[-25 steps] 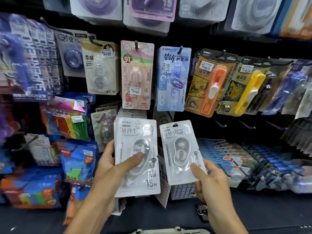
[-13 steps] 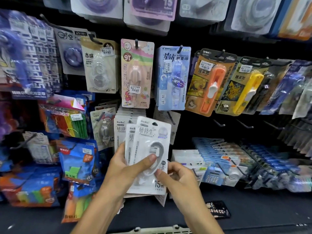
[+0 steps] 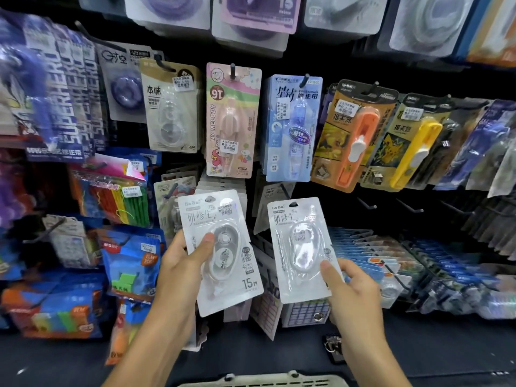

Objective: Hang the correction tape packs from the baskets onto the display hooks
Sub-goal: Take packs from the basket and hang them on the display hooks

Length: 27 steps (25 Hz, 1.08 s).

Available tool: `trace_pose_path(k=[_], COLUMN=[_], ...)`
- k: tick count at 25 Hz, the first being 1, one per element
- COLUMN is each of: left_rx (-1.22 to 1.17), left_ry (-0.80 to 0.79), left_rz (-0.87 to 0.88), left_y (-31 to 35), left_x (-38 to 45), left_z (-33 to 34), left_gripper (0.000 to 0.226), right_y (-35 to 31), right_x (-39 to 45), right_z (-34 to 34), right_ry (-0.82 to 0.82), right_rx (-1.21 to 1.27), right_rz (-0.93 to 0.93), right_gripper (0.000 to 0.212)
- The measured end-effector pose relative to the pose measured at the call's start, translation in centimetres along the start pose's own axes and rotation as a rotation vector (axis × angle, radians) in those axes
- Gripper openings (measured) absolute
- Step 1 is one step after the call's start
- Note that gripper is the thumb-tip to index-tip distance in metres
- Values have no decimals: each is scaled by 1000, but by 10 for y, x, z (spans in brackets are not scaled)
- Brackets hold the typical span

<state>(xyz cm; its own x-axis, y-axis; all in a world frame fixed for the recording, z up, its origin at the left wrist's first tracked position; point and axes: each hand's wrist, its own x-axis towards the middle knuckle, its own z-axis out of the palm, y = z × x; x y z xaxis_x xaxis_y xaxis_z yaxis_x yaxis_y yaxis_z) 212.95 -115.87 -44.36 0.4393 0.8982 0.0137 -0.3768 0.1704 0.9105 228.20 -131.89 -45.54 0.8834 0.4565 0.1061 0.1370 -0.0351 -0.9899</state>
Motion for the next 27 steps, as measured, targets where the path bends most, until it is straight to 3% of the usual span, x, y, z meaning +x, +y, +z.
trace_pose_path(k=[2, 6, 8, 10, 12, 15, 17, 20, 24, 27], left_rx=[-12, -7, 18, 55, 194, 1069, 1461, 1593, 1611, 1626], left_ry=[-4, -34, -70, -161, -242, -167, -140, -193, -207, -202], left_rz=[4, 16, 22, 21, 86, 460, 546, 478, 500, 548], left_y=[0, -2, -5, -11, -17, -21, -18, -20, -25, -27], left_x=[-2, -2, -3, -5, -8, 8, 23, 34, 36, 36], left_z=[1, 4, 11, 19, 24, 10, -2, -9, -8, -8], left_gripper=[20, 20, 20, 19, 19, 46, 66, 75, 79, 81], right_y=[-1, 3, 4, 7, 6, 3, 4, 4, -4, -1], right_x=[2, 1, -8, -17, -17, -6, -2, 1, 0, 0], right_z=[2, 8, 18, 34, 43, 30, 15, 4, 2, -5], right_ry=[4, -167, -367, -539, -470, -192, -93, -32, -179, -142], right_rx=[101, 377, 284, 228, 223, 219, 165, 145, 173, 225], right_rz=[96, 346, 286, 198, 123, 76, 58, 30, 113, 192], right_gripper=[7, 50, 46, 25, 16, 18, 19, 25, 26, 19])
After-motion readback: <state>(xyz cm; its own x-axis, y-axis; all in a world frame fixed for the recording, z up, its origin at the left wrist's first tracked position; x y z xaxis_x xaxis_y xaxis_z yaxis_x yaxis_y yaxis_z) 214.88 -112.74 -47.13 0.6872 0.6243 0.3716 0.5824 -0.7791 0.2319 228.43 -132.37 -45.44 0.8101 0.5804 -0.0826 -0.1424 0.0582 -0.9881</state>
